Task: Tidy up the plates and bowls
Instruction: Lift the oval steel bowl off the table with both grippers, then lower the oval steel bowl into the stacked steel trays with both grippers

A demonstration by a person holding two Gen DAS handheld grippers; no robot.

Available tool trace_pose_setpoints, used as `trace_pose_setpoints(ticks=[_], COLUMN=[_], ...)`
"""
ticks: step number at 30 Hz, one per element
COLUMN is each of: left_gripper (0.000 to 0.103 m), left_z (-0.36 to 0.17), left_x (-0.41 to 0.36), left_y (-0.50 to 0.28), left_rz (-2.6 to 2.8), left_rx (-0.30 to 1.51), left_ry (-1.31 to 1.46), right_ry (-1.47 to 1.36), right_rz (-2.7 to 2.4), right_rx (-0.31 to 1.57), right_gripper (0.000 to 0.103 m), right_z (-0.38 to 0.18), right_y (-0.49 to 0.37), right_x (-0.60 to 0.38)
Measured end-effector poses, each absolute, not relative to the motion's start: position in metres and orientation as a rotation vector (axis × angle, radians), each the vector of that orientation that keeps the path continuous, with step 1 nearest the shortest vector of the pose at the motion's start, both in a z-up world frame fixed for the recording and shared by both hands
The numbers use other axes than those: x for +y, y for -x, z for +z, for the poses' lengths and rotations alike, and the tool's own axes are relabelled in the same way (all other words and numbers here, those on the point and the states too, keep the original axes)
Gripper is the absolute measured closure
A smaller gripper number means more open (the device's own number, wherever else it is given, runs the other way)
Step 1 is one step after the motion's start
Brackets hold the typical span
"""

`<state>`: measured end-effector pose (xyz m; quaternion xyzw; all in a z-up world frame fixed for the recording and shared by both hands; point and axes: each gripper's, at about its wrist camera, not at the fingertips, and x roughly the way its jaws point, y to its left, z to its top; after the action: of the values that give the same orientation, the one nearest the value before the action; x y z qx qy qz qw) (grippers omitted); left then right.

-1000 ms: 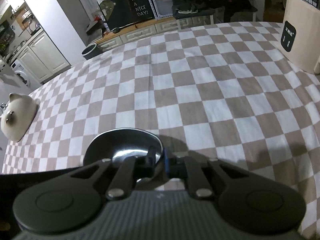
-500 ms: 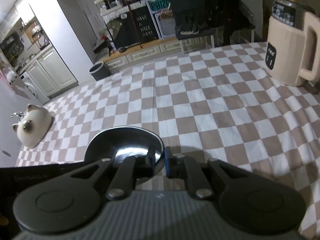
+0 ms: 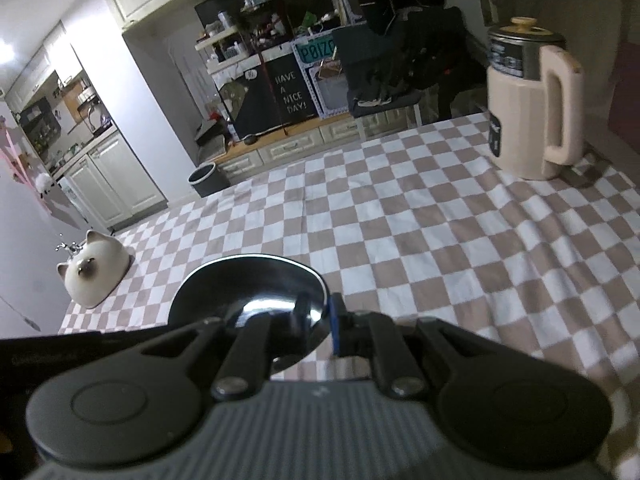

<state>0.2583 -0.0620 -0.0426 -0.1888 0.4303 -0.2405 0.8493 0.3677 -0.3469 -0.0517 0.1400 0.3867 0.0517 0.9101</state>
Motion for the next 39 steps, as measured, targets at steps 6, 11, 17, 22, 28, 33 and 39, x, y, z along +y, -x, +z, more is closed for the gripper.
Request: trace_pose_setpoints(ticks=[6, 11, 17, 22, 28, 33, 39], left_gripper=[0.072, 0.072, 0.072, 0.072, 0.067, 0.067, 0.067], left_z=[-0.047, -0.056, -0.071, -0.08, -0.088, -0.096, -0.104], left_x=[-0.072, -0.081, -0.091, -0.1, -0.111, -0.123, -0.134], left_y=[-0.242, -0.236, -0.235, -0.233, -0.23, -0.226, -0.222], left_rz=[-0.534, -0.546, -0.557, -0.563, -0.581, -0.601, -0.619], left_rx=[0.923, 0.958, 1.017, 1.054, 1.085, 1.112, 1.145], left_ry=[0.404, 0.393, 0.399, 0.376, 0.35, 0.312, 0.278], right_ry=[-0.276, -0.242, -0.22, -0.212, -0.192, -0.176, -0.159], right_rz=[0.08, 0.054, 0.019, -0.006, -0.03, -0.046, -0.049], right_rx=[0.805, 0.827, 0.871, 0.914, 0.982, 1.028, 1.067], right_gripper=[0.089, 0.089, 0.089, 0.089, 0.089, 0.089, 0.089], right_z=[-0.051, -0.053, -0.059, -0.067, -0.08, -0.089, -0.097], right_y=[-0.364, -0.355, -0.355, -0.357, -0.362, -0.369, -0.376], right_x=[-0.354, -0.357, -0.361, -0.364, -0.365, -0.367, -0.371])
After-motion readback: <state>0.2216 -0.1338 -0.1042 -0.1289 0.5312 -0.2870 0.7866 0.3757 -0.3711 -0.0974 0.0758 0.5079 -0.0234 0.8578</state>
